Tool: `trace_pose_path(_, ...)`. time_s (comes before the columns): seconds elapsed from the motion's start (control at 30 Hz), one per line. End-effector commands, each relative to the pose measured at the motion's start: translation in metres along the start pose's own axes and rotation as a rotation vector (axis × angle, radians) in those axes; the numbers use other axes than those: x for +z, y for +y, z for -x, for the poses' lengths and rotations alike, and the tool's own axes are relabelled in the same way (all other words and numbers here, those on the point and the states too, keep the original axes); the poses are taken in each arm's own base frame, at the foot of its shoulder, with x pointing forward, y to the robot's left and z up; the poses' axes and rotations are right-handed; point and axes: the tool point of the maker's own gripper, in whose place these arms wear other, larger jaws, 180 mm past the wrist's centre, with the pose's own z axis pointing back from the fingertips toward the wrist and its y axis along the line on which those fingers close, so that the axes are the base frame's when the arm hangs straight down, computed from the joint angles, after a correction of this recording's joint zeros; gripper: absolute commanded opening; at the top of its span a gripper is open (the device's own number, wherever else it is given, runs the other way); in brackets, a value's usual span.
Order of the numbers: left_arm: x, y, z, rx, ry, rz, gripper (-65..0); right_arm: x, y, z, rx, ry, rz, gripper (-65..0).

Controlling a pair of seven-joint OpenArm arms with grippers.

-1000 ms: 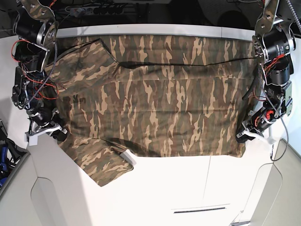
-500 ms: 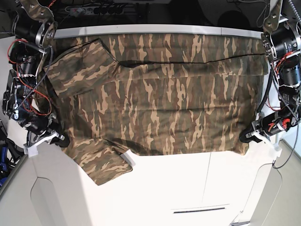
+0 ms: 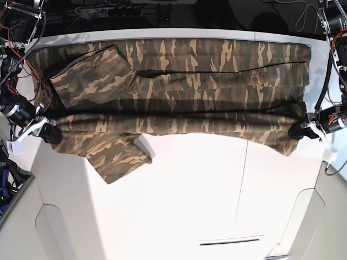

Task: Fold the T-shirt properly
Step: 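Fold the hem up over the shirt toward the folded shoulder edge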

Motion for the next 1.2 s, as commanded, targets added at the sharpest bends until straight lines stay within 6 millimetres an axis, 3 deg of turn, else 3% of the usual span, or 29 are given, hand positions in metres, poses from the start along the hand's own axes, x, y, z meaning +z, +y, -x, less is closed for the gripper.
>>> trace_pose_path(0.0,0.011,-0.004,-0.011,-0.049,-0.020,0.002,-65.0,0.010,-0.002,-0.019,0.029,-0.052,0.004,-65.0)
trace_pose_path(0.37,0.020,-0.035,0.047,-0.181,0.100,0.017,-65.0,0.046,-0.021,0.013,-0.101,-0.051,0.021,-65.0)
trace_pose_path(0.63,0.015,-0.040,0.059,-0.164,0.109,0.032,-65.0,0.051,-0.034,0.048,-0.113,0.028,0.085,-65.0)
trace_pose_path(0.67,0.014,-0.041,0.059,-0.162,0.105,0.037,-65.0,0.051,-0.035,0.049,-0.116,0.024,0.091,-63.7)
trace_pose_path(0.7,0.013,-0.042,0.059,-0.160,0.098,0.039,-65.0,0.051,-0.038,0.050,-0.115,0.023,0.102,-54.3)
trace_pose_path(0.77,0.011,-0.044,0.058,-0.156,0.086,0.042,-65.0,0.052,-0.043,0.046,-0.098,-0.004,0.126,-36.9)
trace_pose_path(0.83,0.009,-0.043,0.058,-0.157,0.080,0.039,-65.0,0.053,-0.046,0.034,-0.091,-0.066,0.136,-29.2)
trace_pose_path(1.0,0.007,-0.044,0.059,-0.157,0.078,0.036,-65.0,0.051,-0.050,-0.003,-0.041,-0.204,0.166,-29.2)
trace_pose_path(1.17,0.007,-0.044,0.059,-0.157,0.078,0.036,-65.0,0.036,-0.043,-0.038,0.012,-0.252,0.179,-29.2)
